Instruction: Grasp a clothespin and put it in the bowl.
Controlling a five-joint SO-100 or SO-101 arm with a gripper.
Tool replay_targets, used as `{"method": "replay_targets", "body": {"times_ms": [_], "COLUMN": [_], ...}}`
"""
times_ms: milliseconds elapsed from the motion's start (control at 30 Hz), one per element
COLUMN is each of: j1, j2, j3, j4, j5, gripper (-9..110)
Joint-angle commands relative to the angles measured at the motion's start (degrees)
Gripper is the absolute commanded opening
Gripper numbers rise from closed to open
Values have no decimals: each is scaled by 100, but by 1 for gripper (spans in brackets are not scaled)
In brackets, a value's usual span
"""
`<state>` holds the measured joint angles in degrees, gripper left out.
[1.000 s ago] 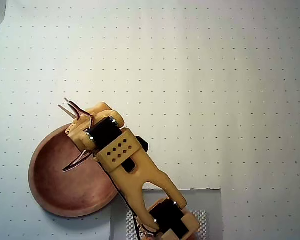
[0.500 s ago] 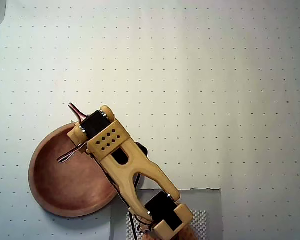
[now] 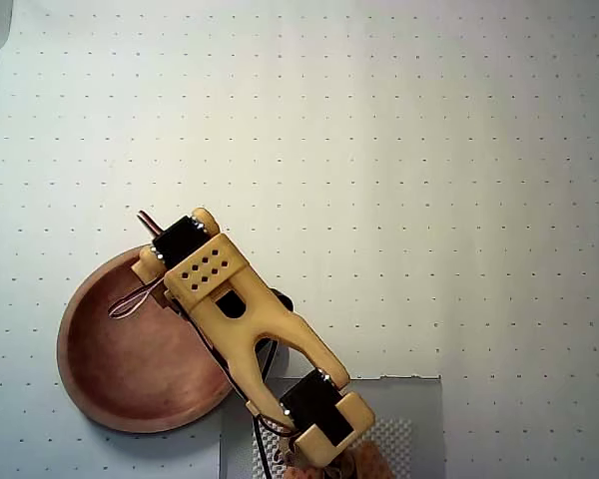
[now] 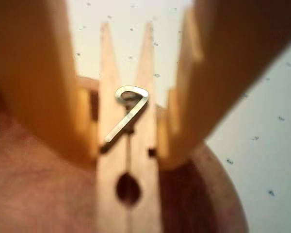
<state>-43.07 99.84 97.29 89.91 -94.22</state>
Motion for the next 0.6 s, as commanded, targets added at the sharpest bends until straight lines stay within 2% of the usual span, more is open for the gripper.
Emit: {"method": "replay_targets", "body": {"times_ms": [0, 567], "j1": [-88, -290], "j2": [70, -527], "j3": [-316, -369], "j4": [0, -448], "j5": [0, -18], "gripper": [-3, -3]}}
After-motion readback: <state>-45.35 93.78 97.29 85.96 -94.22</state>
